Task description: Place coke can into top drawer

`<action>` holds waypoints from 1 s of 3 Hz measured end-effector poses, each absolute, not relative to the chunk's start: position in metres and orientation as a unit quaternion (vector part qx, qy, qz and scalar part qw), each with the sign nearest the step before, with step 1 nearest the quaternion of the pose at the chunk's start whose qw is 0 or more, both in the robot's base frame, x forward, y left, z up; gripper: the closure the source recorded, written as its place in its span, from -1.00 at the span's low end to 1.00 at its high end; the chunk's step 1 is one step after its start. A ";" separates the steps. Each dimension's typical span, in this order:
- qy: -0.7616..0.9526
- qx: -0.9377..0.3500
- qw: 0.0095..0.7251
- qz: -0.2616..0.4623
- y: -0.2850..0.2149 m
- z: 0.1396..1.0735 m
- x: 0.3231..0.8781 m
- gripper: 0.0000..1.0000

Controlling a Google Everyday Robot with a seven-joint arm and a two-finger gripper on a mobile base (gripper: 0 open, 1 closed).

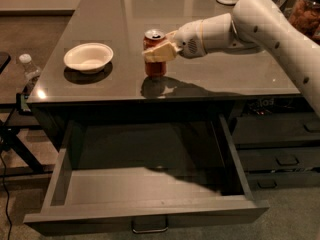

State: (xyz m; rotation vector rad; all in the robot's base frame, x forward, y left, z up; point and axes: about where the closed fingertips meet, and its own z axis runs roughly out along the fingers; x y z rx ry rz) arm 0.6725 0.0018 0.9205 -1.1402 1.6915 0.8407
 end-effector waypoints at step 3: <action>0.710 -0.433 0.442 0.337 -0.013 0.921 0.620 1.00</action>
Offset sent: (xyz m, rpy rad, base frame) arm -0.0478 -0.0170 -0.0051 -0.0042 0.0632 -0.0707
